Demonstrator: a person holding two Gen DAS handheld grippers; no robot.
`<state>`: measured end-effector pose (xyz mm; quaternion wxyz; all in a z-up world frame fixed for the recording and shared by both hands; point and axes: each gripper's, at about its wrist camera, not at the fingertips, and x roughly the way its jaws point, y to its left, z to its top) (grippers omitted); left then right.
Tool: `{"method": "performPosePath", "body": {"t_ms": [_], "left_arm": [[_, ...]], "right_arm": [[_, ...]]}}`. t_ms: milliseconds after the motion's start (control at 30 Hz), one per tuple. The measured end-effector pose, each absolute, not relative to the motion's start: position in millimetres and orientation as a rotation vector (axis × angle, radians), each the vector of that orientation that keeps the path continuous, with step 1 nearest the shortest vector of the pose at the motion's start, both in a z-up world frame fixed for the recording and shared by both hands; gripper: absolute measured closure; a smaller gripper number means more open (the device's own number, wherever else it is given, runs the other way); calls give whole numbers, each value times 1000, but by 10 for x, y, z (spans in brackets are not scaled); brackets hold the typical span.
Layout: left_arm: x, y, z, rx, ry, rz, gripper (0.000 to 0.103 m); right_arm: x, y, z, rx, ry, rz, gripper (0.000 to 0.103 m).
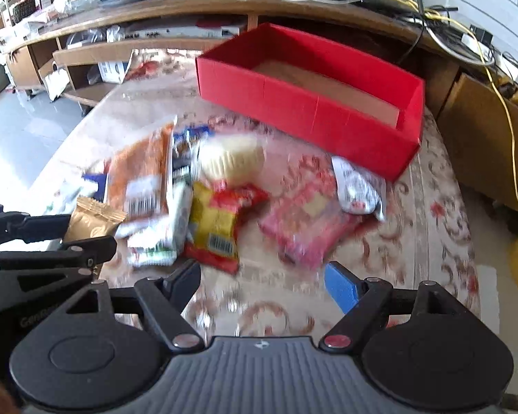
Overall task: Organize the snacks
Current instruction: 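Lift the gold packet with the left gripper while the right gripper grasps the clear-wrapped bun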
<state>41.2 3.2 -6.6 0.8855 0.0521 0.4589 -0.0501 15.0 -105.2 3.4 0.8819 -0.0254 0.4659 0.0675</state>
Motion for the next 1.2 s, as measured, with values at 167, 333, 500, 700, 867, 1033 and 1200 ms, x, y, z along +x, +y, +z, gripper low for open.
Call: {"method": "performPosePath", "body": {"t_ms": [167,333,500,700,867,1033,1200], "left_arm": [[605,61,-50,57,965,-130,55],[722,89,-21,33,957,-146,55],[788,162,-42,-31,977,-170,55],[858,167,-73,-52,989,-179,55],[878,168,-85,-64,996,-192,55],[888,205,-90,-78,999,-201,55],[925,181,-96,-101,1008,-217,55]], "right_arm": [[375,-1161,62,-30,980,104,25],[615,-1235,12,-22,1007,67,25],[802,-1295,-10,34,1025,65,25],[1134,-1357,79,149,1046,77,25],[1420,-1121,78,92,1068,79,25],[1583,-1025,146,-31,1071,81,22],[1725,-1073,208,65,1093,109,17]]}}
